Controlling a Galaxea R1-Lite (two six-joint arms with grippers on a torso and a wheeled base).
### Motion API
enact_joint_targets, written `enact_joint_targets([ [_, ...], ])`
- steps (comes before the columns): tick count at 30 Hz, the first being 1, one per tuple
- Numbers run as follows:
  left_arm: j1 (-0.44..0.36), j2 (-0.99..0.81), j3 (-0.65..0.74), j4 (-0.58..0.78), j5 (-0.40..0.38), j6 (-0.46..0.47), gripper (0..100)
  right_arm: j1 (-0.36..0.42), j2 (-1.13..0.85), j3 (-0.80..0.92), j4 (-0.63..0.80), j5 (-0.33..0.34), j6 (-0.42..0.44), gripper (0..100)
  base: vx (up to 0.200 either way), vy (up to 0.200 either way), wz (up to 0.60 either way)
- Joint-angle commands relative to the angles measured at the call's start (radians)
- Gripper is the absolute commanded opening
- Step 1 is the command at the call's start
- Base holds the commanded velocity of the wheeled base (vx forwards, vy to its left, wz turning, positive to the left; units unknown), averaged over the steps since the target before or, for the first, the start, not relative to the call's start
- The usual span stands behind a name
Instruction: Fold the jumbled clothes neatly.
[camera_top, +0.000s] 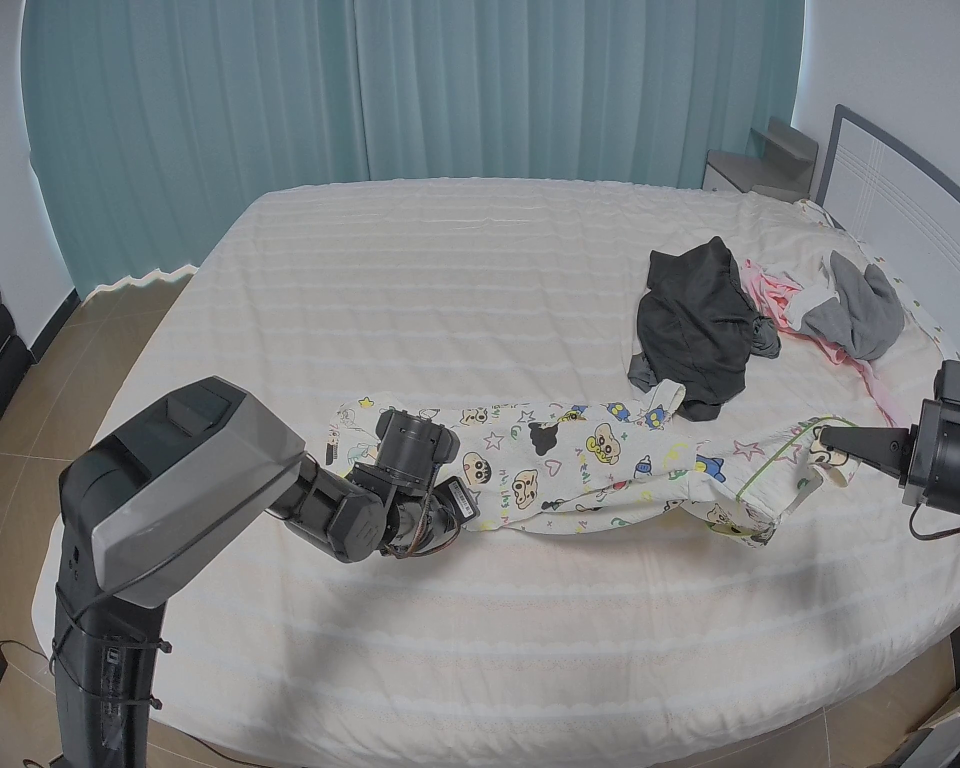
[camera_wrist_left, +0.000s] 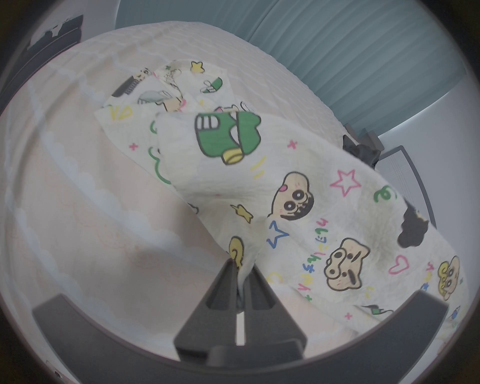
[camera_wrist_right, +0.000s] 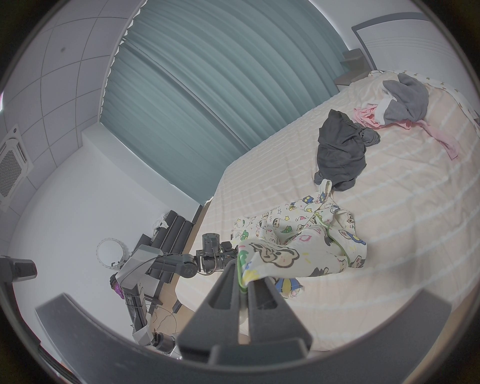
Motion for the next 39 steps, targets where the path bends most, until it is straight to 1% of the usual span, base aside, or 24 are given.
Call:
enact_joint_targets([
  [1, 0.012, -0.068, 0.038, -0.003, 0.002, 0.000, 0, 0.000, -0.003, 0.002, 0.000, 0.000, 0.000, 0, 0.000, 0.000, 0.00],
  [5, 0.019, -0.098, 0.056, -0.003, 0.003, 0.002, 0, -0.003, -0.003, 0.002, 0.000, -0.001, -0.001, 0, 0.000, 0.000, 0.00],
  [9, 0.051, -0.177, 0.081, -0.003, 0.003, 0.000, 0, -0.011, -0.003, 0.001, 0.000, -0.001, -0.001, 0, 0.000, 0.000, 0.00],
  [14, 0.098, -0.298, 0.094, 0.000, 0.003, 0.000, 0, -0.011, -0.003, 0.002, 0.000, -0.003, -0.004, 0, 0.000, 0.000, 0.00],
  [19, 0.163, -0.443, 0.113, 0.006, 0.000, 0.000, 0, -0.011, 0.001, 0.010, 0.000, -0.003, -0.008, 0, 0.000, 0.000, 0.00],
  [22, 0.198, -0.516, 0.145, 0.010, 0.000, 0.002, 0, -0.011, 0.001, 0.015, 0.000, -0.003, -0.009, 0, 0.000, 0.000, 0.00],
  [28, 0.226, -0.651, 0.256, 0.020, -0.014, 0.005, 0, -0.011, -0.016, 0.030, 0.001, -0.004, -0.012, 0, 0.000, 0.000, 0.00],
  [33, 0.244, -0.725, 0.272, 0.026, -0.017, 0.005, 0, -0.011, -0.049, 0.041, 0.003, -0.003, -0.012, 0, 0.000, 0.000, 0.00],
  [39, 0.246, -0.838, 0.292, 0.104, -0.017, 0.005, 0, -0.008, -0.072, 0.062, 0.003, -0.003, -0.012, 0, 0.000, 0.000, 0.00],
])
